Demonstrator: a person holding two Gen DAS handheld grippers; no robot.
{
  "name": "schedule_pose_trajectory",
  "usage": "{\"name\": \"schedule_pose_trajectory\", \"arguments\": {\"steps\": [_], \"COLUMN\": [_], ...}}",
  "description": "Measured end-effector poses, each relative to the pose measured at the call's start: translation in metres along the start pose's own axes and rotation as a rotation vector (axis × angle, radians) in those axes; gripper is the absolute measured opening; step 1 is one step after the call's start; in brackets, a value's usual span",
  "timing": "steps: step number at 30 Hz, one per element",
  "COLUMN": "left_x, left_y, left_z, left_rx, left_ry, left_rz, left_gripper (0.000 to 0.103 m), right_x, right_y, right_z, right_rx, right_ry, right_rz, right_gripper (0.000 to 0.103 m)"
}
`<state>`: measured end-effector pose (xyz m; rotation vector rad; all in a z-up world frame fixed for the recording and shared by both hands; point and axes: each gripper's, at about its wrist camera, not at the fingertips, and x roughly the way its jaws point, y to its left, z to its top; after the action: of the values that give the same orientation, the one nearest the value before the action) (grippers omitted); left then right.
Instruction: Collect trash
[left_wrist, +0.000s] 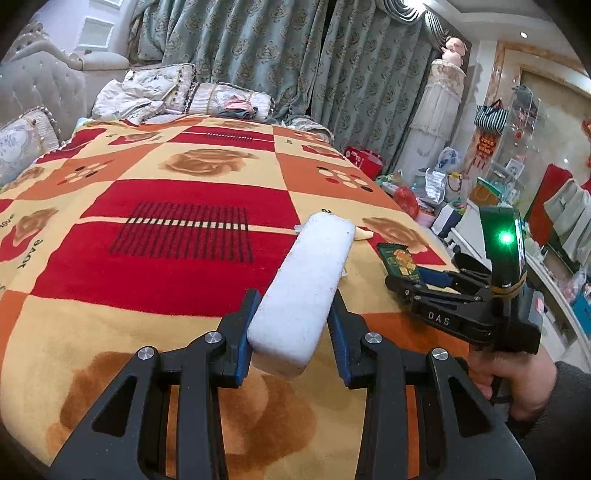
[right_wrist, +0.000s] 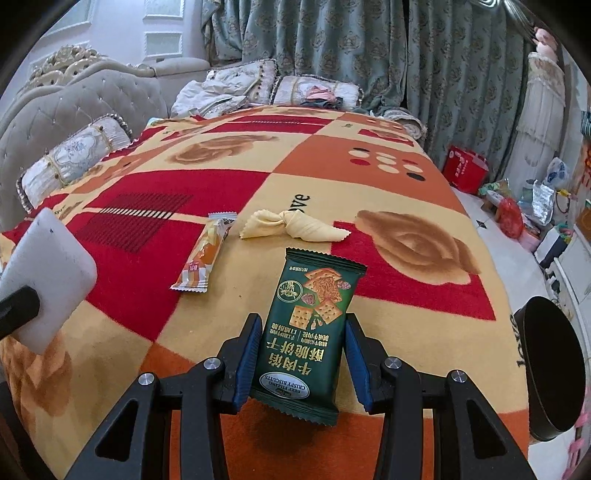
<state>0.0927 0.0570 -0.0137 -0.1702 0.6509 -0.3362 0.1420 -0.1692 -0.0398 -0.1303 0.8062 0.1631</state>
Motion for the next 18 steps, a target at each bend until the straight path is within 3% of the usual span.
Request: {"name": "schedule_pose_trajectory", "arguments": {"steps": [18], "left_x": [0.0], "left_y": [-0.0011], "left_z": [-0.0005], "left_rx": [0.015], "left_ry": [0.005], "left_rz": [-0.006], "left_gripper": [0.034], "right_x": [0.0015], "right_y": [0.0016], "right_z": [-0.0005], "right_rx": [0.0], "right_ry": [0.007], "right_rz": [0.012], "right_gripper": [0.042]}}
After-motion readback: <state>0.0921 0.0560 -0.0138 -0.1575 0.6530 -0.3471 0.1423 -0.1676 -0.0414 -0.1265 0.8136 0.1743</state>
